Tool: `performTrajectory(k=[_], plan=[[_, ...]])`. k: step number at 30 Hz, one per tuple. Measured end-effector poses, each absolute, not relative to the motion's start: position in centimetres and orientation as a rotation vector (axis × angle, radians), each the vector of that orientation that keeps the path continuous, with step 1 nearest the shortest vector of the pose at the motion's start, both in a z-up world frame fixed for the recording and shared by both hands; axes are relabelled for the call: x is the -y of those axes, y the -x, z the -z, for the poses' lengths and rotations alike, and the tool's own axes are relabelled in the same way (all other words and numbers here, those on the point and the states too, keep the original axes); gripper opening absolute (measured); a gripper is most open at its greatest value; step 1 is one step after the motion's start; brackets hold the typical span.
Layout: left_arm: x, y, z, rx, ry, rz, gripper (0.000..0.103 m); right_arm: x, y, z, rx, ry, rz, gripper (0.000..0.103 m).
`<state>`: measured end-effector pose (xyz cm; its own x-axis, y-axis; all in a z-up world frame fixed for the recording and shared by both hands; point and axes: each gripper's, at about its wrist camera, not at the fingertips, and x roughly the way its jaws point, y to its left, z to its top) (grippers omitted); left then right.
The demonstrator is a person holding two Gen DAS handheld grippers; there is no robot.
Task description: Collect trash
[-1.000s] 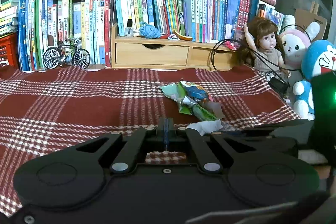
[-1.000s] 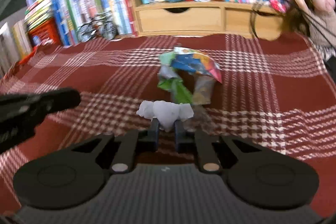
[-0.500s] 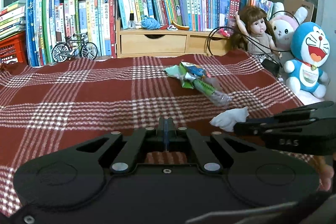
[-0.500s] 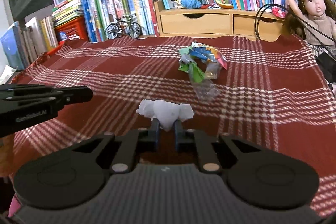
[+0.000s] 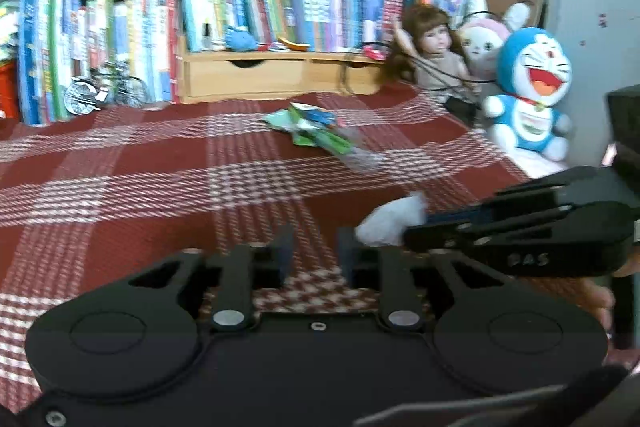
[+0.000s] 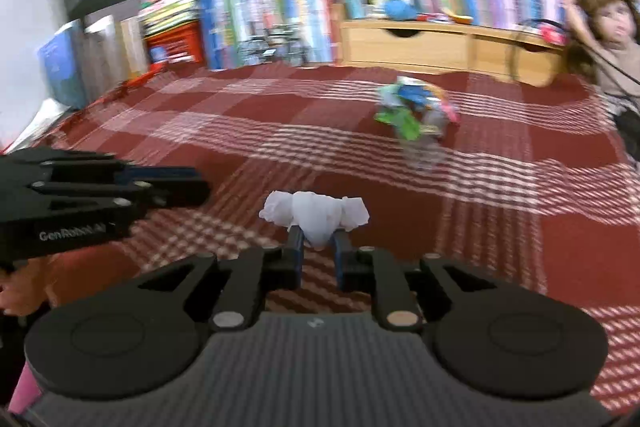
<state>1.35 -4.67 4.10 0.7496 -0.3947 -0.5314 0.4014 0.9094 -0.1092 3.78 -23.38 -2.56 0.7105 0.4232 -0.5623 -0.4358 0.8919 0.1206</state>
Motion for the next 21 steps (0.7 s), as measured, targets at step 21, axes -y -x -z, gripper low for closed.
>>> performTrajectory(k=[21], plan=[[8.3,-4.5,-1.7,-0.598,0.019,0.415,0.026,27.0,-12.6,1.3,-0.580,-0.040,-0.274,0.065]])
